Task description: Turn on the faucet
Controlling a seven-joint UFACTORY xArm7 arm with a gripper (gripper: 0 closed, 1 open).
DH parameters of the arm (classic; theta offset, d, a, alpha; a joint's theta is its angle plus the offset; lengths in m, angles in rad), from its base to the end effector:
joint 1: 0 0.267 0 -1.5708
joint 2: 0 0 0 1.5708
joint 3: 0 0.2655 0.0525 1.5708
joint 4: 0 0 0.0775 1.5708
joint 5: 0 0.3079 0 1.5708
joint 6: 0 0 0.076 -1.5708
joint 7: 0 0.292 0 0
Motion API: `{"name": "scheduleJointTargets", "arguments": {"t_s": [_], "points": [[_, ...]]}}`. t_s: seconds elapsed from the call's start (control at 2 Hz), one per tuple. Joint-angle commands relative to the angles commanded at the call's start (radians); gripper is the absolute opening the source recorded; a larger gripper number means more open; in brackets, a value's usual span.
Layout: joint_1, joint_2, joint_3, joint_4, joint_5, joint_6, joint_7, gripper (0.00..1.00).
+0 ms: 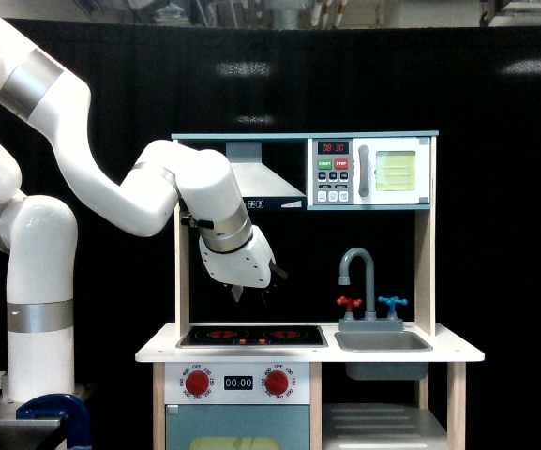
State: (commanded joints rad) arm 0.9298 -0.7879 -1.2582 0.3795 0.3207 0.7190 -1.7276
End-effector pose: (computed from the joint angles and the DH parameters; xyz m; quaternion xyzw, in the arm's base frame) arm 0.3252 0.1088 0.1391 -0.7146 -0.5295 -0.3381 0.3077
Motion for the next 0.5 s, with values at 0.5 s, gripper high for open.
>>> {"name": "scheduleJointTargets", "arguments": {"t_s": [0.5], "points": [[0.261, -0.185, -0.243, 0.073, 0.046, 0.046, -0.146, 1.0]]}}
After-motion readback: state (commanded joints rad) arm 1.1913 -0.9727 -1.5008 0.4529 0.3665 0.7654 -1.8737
